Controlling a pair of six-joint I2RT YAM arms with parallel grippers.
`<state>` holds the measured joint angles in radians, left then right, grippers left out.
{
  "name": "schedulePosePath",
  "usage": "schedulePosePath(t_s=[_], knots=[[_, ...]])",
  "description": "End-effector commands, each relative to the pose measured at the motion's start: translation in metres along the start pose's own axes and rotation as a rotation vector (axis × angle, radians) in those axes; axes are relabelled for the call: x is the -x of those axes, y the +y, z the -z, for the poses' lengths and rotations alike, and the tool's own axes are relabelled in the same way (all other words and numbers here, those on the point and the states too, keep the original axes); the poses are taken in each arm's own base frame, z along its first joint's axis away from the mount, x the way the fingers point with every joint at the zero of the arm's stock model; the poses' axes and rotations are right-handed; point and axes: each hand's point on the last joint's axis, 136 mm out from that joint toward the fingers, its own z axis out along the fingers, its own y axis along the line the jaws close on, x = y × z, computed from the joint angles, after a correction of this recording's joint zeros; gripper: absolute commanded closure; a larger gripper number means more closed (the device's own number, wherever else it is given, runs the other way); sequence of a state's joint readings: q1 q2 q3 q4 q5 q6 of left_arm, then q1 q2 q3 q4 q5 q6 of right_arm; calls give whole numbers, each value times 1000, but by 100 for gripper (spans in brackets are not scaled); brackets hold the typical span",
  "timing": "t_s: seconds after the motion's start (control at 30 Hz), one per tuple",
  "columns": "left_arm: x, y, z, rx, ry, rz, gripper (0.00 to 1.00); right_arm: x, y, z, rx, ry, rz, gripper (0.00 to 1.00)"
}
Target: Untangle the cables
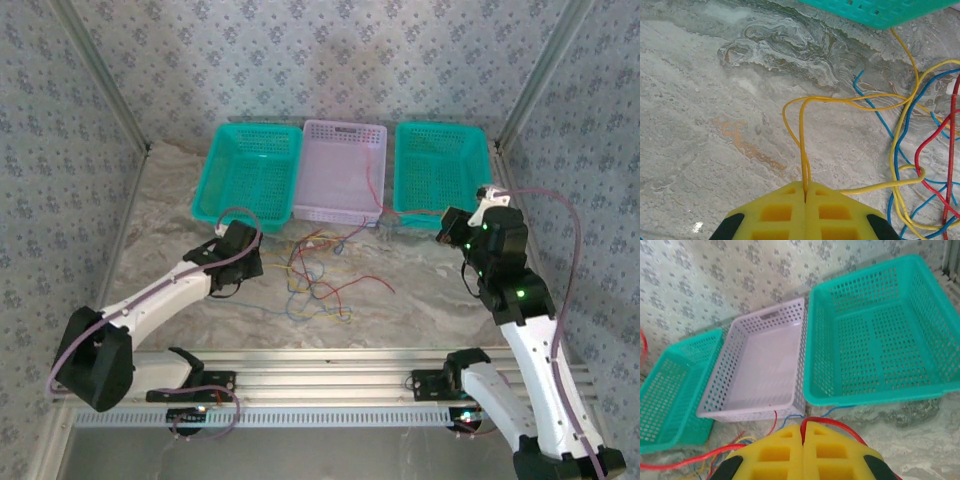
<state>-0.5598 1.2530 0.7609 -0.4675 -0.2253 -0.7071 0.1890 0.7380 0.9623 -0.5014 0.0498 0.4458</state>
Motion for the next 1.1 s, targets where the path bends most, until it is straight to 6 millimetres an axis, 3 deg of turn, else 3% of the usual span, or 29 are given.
schedulePosePath(t_s=[0.0, 0.27, 0.5, 0.67, 0.73, 0.9, 1.07], knots=[[10, -6, 1, -12, -13, 8, 100, 23, 8, 13, 22, -67, -42, 100], [20, -27, 9, -98, -41, 19, 100, 38, 15, 8, 36, -100, -58, 100], [23, -57, 22, -197, -84, -43, 100, 54, 0, -28, -101, -96, -26, 100], [25, -70, 32, -224, -114, -84, 100, 68, -29, -65, -244, -95, -51, 100], [24, -73, 34, -232, -115, -88, 100, 85, -46, -74, -299, -118, -98, 100], [19, -74, 36, -242, -114, -94, 100, 115, -96, -74, -499, -229, -153, 100], [14, -75, 35, -247, -105, -96, 100, 109, -126, -97, -656, -163, -100, 100]])
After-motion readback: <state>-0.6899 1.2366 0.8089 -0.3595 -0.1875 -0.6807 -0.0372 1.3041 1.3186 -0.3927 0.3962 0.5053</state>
